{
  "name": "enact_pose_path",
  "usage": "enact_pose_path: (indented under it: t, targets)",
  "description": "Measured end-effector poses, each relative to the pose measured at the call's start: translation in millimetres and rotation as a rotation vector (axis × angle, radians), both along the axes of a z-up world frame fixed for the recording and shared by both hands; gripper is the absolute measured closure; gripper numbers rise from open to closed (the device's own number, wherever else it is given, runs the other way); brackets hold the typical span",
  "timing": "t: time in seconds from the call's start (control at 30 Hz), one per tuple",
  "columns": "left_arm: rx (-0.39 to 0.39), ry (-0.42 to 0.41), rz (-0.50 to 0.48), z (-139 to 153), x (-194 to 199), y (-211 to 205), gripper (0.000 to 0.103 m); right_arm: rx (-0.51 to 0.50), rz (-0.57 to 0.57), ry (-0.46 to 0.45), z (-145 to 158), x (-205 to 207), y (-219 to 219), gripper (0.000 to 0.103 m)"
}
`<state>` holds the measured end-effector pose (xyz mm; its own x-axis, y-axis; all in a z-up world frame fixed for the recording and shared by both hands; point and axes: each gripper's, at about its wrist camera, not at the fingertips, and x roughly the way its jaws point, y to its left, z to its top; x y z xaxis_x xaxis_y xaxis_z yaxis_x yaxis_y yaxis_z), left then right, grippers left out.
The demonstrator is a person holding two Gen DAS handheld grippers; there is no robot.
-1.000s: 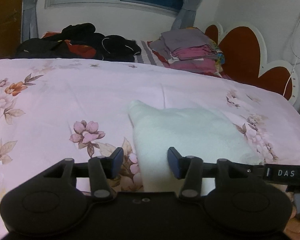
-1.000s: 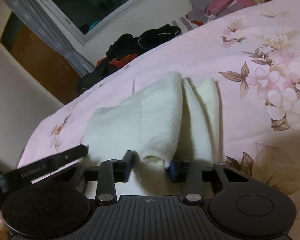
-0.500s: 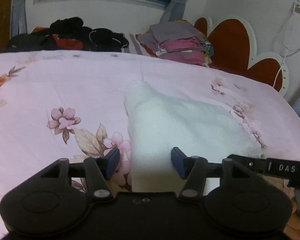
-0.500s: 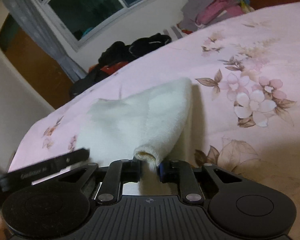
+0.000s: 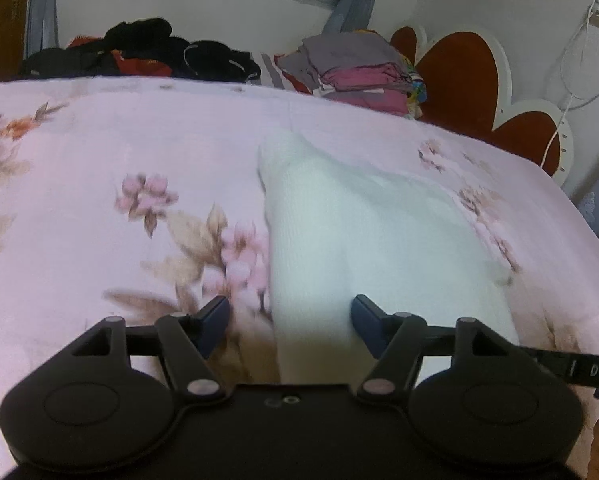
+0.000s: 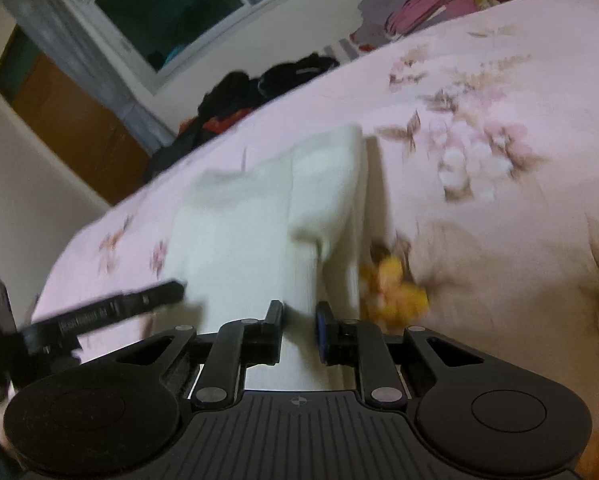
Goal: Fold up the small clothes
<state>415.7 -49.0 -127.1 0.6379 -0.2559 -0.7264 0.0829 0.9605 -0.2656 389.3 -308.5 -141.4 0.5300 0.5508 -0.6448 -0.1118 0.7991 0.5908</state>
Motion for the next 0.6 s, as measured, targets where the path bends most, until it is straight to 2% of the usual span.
enact_pose_path:
  t: [0.23, 0.6]
  targets:
    - [-0.009, 0.042, 0.002, -11, -24, -2, 0.038, -0.019, -0.009, 0.043, -5, -27, -6, 0.086]
    - [0.062, 0.038, 0.020, -9, -35, -21, 0.040, -0.097, 0.008, 0.037, 1, -42, 4, 0.086]
